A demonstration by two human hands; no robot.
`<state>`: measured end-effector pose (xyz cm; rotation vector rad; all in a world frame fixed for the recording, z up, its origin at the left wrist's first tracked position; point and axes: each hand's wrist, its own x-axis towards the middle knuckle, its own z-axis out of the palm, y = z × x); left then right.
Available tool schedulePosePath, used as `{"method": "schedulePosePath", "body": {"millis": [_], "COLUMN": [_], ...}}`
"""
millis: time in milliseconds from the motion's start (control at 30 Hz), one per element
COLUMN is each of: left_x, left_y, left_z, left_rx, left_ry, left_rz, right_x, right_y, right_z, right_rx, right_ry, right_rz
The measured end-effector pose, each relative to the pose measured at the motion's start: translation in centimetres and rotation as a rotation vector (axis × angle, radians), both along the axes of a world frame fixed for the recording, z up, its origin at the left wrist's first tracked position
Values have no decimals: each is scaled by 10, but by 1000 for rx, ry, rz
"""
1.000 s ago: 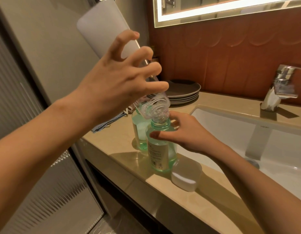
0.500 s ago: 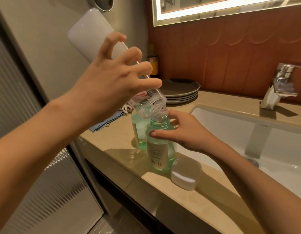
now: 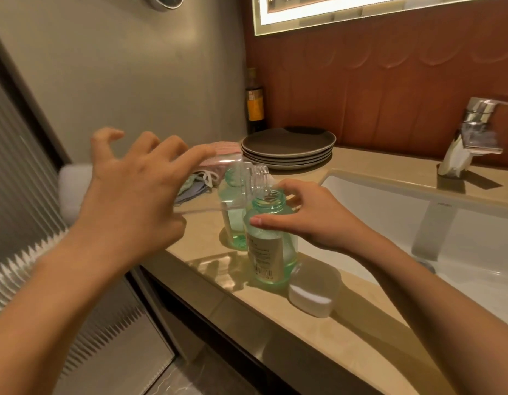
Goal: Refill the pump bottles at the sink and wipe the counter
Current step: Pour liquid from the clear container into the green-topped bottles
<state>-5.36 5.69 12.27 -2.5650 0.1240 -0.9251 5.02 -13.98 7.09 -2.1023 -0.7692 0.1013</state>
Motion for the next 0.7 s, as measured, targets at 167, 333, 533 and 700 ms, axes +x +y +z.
{"method": "schedulePosePath", "body": {"millis": [167,333,533,700], "left_x": [-18,-32,-45,-57], "left_y": [1,-3,-7,-9], "left_z": [-30,-64,-94,-113], "left_rx": [-300,-584,-998,-1250], "left_ry": [45,36,-13,-109], "left_rz": [46,60,8,-51], "right_x": [-3,-1,-5,-9], "right_y": [0,2,9,16], "right_z": [0,-4,-7,-10], "right_rx": [16,15,50,96], "right_ry": [4,-21,-18,0], "right_rz": [-8,-38,-93,-128]}}
